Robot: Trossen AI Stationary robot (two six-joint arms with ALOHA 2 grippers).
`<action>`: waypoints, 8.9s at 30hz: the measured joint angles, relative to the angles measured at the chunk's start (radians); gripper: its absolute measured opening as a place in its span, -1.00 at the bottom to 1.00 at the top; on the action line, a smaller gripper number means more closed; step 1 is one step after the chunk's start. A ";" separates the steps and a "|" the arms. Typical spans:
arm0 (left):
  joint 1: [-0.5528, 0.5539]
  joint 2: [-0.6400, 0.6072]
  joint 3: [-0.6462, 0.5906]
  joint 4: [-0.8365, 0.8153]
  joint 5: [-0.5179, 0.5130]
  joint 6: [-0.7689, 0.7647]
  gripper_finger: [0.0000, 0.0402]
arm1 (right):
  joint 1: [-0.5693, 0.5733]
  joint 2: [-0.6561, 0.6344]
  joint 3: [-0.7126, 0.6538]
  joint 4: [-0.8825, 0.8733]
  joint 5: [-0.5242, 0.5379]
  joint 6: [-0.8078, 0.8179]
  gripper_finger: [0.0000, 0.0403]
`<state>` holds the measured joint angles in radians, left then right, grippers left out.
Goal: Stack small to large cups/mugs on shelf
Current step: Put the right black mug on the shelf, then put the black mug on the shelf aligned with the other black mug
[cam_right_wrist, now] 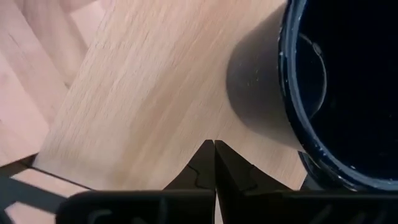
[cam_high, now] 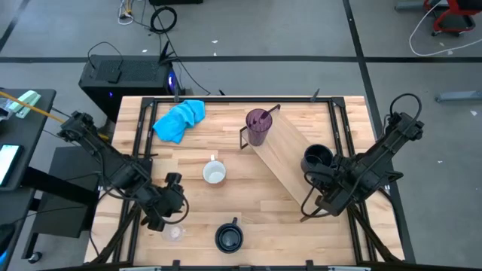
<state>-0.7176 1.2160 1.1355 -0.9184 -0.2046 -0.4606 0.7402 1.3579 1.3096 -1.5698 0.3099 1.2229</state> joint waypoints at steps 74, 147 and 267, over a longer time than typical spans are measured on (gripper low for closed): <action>-0.034 0.000 0.000 -0.089 0.008 0.047 -0.47 | -0.098 0.033 -0.080 0.624 -0.030 -0.176 -0.98; -0.070 0.693 0.298 0.414 -0.106 0.656 -0.14 | -0.151 0.031 0.008 0.948 0.288 -0.595 -0.56; 0.258 0.715 0.299 0.695 -0.181 0.399 0.21 | -0.149 0.030 0.008 0.941 0.288 -0.595 -0.56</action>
<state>-0.4601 1.9305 1.4341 -0.2236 -0.3853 -0.0619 0.5915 1.3884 1.3178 -0.6285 0.5976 0.6281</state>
